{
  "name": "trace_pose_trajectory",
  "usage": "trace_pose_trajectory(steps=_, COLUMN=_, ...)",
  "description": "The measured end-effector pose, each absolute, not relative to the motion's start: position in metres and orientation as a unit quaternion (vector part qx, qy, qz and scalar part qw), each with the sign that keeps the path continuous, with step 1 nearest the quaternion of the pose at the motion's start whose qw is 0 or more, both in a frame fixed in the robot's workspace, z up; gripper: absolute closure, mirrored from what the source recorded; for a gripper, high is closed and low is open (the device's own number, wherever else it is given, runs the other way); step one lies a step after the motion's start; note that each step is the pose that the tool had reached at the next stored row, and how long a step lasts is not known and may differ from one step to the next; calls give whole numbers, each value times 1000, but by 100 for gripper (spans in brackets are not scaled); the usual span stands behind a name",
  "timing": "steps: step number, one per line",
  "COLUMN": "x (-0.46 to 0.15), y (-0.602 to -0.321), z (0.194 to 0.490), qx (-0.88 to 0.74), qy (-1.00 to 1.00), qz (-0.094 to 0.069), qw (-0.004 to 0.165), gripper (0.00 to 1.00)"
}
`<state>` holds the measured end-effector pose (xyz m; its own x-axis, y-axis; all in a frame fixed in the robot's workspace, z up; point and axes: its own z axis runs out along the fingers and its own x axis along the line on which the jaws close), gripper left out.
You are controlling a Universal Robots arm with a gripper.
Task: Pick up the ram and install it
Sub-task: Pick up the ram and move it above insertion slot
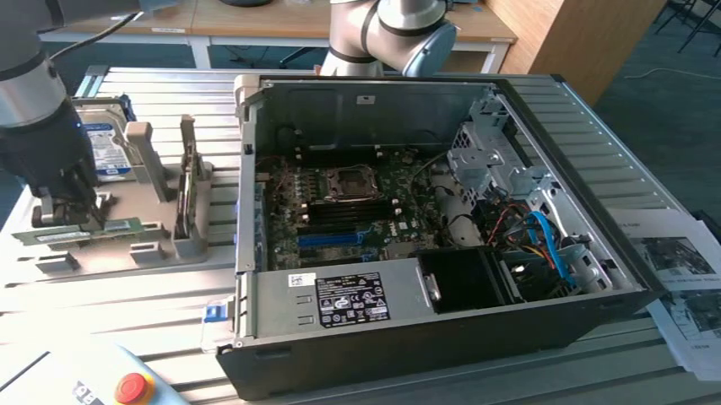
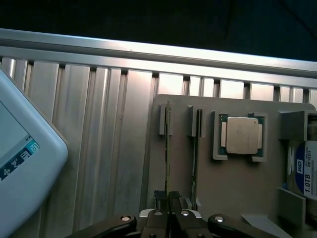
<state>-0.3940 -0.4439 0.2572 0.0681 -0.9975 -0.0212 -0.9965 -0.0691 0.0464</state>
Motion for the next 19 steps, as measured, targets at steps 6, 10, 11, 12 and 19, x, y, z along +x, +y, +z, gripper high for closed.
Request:
trace_pose_trajectory(steps=6, x=-394, y=-444, z=269, qx=729, qy=-684, qz=-24, qw=10, gripper=88)
trace_pose_trajectory(steps=10, x=-394, y=-444, z=279, qx=727, qy=-686, qz=-24, qw=10, gripper=88)
trace_pose_trajectory(steps=11, x=-394, y=-444, z=281, qx=726, qy=-687, qz=-24, qw=10, gripper=88)
trace_pose_trajectory(steps=12, x=-394, y=-444, z=284, qx=726, qy=-687, qz=-24, qw=10, gripper=88)
trace_pose_trajectory(steps=19, x=-393, y=-444, z=304, qx=724, qy=-690, qz=-24, qw=10, gripper=88)
